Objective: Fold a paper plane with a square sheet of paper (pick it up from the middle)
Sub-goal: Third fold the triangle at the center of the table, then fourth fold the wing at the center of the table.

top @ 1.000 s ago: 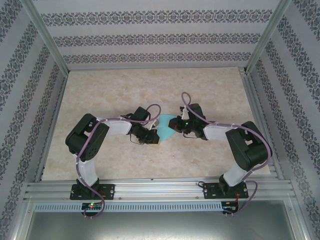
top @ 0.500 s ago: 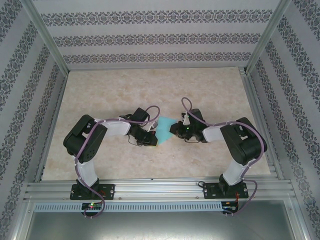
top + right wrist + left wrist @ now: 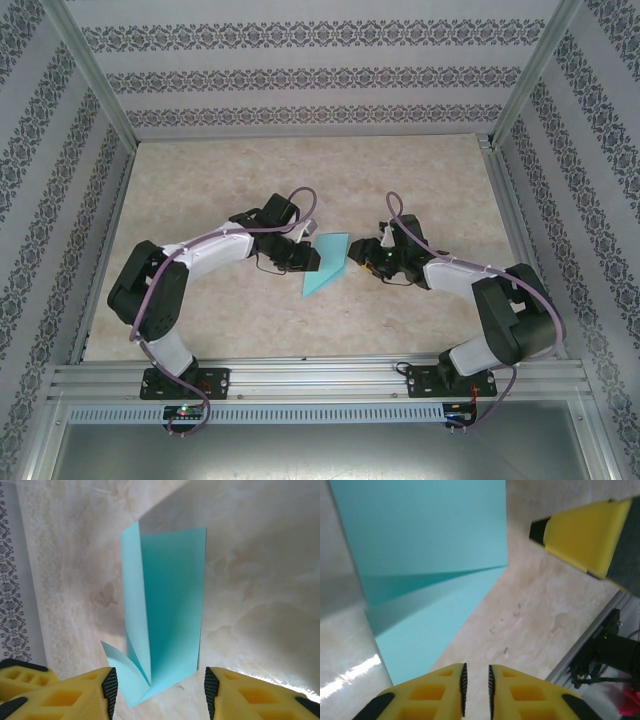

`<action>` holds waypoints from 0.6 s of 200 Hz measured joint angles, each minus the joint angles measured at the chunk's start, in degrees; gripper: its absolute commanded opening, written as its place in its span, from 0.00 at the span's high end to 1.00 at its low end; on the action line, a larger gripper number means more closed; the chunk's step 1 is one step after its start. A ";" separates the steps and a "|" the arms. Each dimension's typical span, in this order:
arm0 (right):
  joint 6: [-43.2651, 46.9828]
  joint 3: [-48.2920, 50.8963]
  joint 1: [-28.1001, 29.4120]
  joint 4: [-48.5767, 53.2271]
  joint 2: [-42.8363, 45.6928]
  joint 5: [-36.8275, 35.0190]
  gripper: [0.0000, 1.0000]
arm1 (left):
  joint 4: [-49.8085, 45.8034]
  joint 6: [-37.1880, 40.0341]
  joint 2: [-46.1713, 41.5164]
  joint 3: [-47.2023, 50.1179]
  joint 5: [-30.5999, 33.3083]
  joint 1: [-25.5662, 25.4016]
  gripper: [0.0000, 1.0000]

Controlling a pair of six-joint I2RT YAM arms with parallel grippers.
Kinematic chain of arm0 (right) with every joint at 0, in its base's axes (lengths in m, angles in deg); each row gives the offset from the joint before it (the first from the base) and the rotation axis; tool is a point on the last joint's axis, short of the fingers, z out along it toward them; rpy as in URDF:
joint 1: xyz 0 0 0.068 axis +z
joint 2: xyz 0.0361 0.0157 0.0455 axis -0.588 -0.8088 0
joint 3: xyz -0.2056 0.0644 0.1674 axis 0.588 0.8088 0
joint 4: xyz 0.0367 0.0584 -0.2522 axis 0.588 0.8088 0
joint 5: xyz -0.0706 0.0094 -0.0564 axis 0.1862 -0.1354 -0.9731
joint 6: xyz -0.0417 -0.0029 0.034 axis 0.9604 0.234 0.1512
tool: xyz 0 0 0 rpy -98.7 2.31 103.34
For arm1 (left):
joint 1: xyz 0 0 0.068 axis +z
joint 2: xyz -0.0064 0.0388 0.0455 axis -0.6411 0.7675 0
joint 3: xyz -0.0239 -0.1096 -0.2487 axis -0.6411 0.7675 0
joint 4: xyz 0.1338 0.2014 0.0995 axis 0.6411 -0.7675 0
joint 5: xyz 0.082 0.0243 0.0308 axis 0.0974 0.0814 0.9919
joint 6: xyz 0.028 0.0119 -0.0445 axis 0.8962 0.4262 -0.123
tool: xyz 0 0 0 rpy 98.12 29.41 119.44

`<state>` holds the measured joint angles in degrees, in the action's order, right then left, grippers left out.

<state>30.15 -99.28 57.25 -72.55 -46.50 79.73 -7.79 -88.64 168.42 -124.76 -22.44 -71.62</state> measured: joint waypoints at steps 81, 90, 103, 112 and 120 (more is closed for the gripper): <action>-0.07 -9.57 2.93 -0.70 -11.47 6.34 0.48 | -0.09 -2.34 1.53 0.98 3.74 0.00 0.63; 0.17 -10.64 2.86 -0.63 -12.44 6.78 0.49 | 0.59 -3.30 0.63 2.38 4.26 -0.02 0.59; 1.01 -12.28 2.43 -0.28 -14.01 7.69 0.51 | 1.14 -4.11 -1.42 4.76 5.86 -0.39 0.55; 1.57 -13.64 1.92 0.11 -15.19 8.26 0.54 | 1.11 -4.42 -2.97 5.90 8.24 -1.14 0.52; 2.14 -14.75 1.42 0.39 -16.22 8.83 0.55 | 0.96 -4.66 -3.96 6.12 10.93 -2.58 0.52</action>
<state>32.29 -114.03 58.67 -72.15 -62.72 88.56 -6.83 -93.29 164.46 -118.64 -11.52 -74.20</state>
